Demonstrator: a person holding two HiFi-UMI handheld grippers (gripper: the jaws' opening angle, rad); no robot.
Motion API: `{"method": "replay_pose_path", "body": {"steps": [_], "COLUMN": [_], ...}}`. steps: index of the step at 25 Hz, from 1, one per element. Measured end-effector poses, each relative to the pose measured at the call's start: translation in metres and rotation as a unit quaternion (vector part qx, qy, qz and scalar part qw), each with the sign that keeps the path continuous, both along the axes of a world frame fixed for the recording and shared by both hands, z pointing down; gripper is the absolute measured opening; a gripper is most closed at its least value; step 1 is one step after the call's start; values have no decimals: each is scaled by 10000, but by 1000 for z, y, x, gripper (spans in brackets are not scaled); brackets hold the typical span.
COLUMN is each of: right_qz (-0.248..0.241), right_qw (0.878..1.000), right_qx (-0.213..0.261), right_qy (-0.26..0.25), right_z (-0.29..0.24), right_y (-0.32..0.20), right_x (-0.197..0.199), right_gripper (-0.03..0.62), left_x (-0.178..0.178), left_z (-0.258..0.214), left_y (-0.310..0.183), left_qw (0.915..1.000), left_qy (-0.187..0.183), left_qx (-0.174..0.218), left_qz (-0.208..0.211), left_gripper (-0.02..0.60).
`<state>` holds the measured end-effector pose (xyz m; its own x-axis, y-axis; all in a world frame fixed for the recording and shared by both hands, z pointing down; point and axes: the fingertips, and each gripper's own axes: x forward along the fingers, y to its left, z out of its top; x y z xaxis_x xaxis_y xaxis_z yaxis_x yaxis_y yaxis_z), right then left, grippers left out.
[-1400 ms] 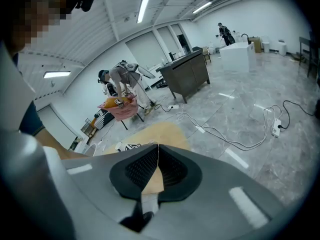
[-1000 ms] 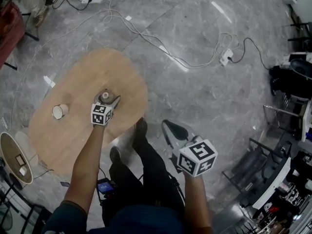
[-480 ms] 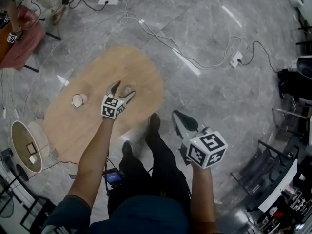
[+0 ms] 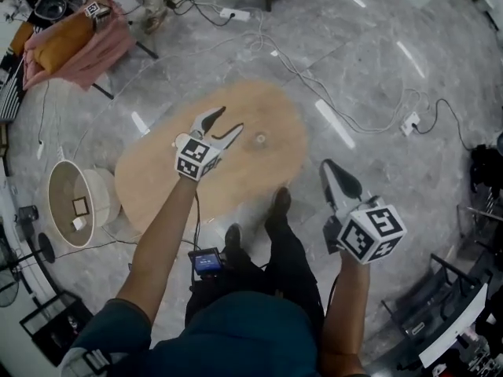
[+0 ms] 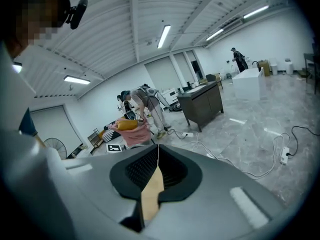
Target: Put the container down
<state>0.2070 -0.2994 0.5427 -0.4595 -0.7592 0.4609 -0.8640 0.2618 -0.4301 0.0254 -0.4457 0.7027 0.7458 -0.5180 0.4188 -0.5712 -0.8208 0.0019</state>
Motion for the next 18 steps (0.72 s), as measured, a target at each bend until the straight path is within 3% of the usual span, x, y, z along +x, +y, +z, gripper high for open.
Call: {"method": "replay_pose_path", "body": {"steps": [4, 10, 18], "right_qz": [-121, -153, -119], "right_qw": [9992, 9947, 9800], "right_qx": [333, 920, 1842], "right_qy": [161, 432, 745], "right_z": [-51, -123, -229], "right_y": [5, 13, 38], "right_x": [-21, -55, -91], "right_gripper": [12, 12, 11], "left_x": [-32, -86, -134], "left_z": [-92, -208, -354], "left_y": [17, 50, 105], "left_qw": [9986, 9925, 9808], "left_qy": [218, 778, 1331], "left_qx": [484, 861, 1387], "left_qz": [-81, -385, -323], "left_gripper": [232, 202, 198]}}
